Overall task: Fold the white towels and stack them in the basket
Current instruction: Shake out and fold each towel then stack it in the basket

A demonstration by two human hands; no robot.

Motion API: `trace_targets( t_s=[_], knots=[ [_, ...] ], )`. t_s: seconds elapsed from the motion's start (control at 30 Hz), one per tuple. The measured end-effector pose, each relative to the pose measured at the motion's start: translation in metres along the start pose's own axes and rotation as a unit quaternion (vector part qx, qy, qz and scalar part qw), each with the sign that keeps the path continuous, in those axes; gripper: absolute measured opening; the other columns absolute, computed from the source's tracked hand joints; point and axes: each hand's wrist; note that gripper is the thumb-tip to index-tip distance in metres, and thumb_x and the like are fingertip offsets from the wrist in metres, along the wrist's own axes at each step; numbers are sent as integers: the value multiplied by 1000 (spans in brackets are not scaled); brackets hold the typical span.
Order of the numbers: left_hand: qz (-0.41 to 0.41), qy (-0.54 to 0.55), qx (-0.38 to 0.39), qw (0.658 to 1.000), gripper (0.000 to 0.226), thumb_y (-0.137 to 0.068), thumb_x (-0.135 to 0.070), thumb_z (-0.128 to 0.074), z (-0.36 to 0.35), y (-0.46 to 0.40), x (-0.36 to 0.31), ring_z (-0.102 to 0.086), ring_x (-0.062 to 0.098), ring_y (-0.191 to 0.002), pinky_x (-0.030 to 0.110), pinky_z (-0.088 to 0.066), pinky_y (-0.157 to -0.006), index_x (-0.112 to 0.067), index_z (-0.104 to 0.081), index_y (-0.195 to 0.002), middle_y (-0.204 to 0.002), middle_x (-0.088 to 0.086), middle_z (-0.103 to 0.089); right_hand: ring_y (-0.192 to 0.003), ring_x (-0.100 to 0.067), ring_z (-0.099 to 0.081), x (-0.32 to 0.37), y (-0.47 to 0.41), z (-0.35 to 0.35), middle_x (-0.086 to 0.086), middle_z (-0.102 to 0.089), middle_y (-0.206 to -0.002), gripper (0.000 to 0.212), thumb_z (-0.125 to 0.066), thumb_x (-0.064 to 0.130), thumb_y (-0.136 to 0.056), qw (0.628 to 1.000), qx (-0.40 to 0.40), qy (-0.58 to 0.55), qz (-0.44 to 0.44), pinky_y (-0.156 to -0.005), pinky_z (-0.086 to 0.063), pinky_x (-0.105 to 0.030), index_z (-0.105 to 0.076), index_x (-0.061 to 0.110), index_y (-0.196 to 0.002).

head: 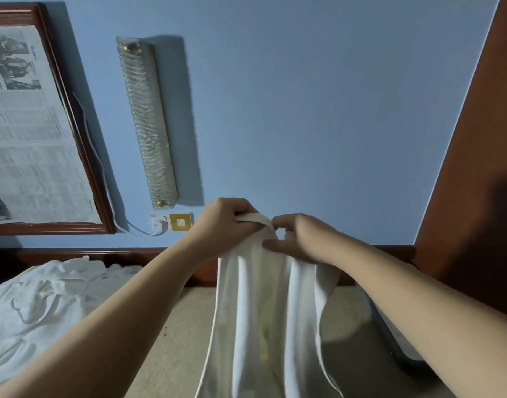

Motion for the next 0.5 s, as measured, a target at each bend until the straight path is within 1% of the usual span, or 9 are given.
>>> trace_targets(
  t_s=[0.03,0.1,0.2,0.27,0.33,0.4,0.43,0.47,0.5],
  knots=[
    [21,8,-9,1000,6,-83,-35,-80,-1,-1,1,-67,0,-70,10,-43,-52,-31,-76,-81,-74,-16,-72,-68,-11,-58,-1,-3,0,6,-65,-75,20,-64,63,-90,1000,-11,2,-4,-64,-45,-30,-64,43,-88],
    [64,35,-21,997,18,-78,-40,-86,-2,0,4,-63,-2,-61,11,-43,-49,-26,-76,-75,-69,-11,-72,-68,-12,-60,-5,-6,1,6,-68,-79,22,-60,55,-96,1000,-26,-8,-13,-62,-43,-31,-67,37,-84],
    [91,107,-1,990,24,-87,-39,-82,-1,8,13,-54,3,-56,16,-40,-50,-19,-77,-76,-62,-8,-64,-66,-7,-58,-12,-5,7,8,-66,-76,22,-62,46,-101,998,-44,-48,-17,-60,-38,-27,-69,32,-86],
    [90,163,23,982,32,-96,-37,-73,-3,16,22,-43,7,-58,22,-34,-56,-16,-72,-72,-60,-10,-53,-74,-9,-60,-15,-5,8,7,-68,-81,20,-63,42,-102,995,-43,-86,-38,-63,-40,-27,-70,28,-91],
    [91,179,13,979,38,-99,-40,-69,-8,21,30,-41,10,-61,28,-33,-62,-15,-69,-71,-62,-5,-50,-91,-13,-64,-16,-7,4,3,-71,-94,15,-67,38,-100,988,-18,-135,-80,-76,-46,-29,-73,26,-95],
    [105,163,-32,980,37,-95,-46,-70,-14,23,32,-47,11,-62,32,-37,-63,-14,-72,-77,-64,1,-57,-103,-17,-66,-14,-8,0,2,-74,-103,6,-71,26,-97,968,19,-199,-150,-90,-53,-33,-77,24,-97],
    [119,157,-57,979,33,-93,-46,-72,-17,23,31,-51,9,-60,30,-40,-61,-17,-74,-78,-65,1,-64,-102,-19,-69,-12,-8,-1,-1,-77,-103,8,-72,17,-95,951,35,-244,-185,-93,-56,-36,-79,20,-98],
    [132,157,-77,976,29,-92,-46,-74,-20,24,29,-53,7,-58,28,-42,-59,-21,-75,-79,-65,-2,-68,-98,-21,-71,-10,-8,-1,-5,-78,-101,13,-72,8,-93,929,49,-297,-214,-92,-58,-36,-80,15,-100],
    [143,163,-89,972,27,-91,-46,-75,-24,24,27,-54,6,-56,26,-43,-58,-22,-75,-78,-66,-3,-69,-93,-24,-72,-8,-7,0,-10,-78,-99,17,-70,0,-93,903,60,-353,-236,-88,-59,-36,-80,10,-103]
  ],
)
Point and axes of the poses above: each hand's wrist, its own y-axis away from the middle knuckle, its own z-axis out of the back of the hand, x = y × z
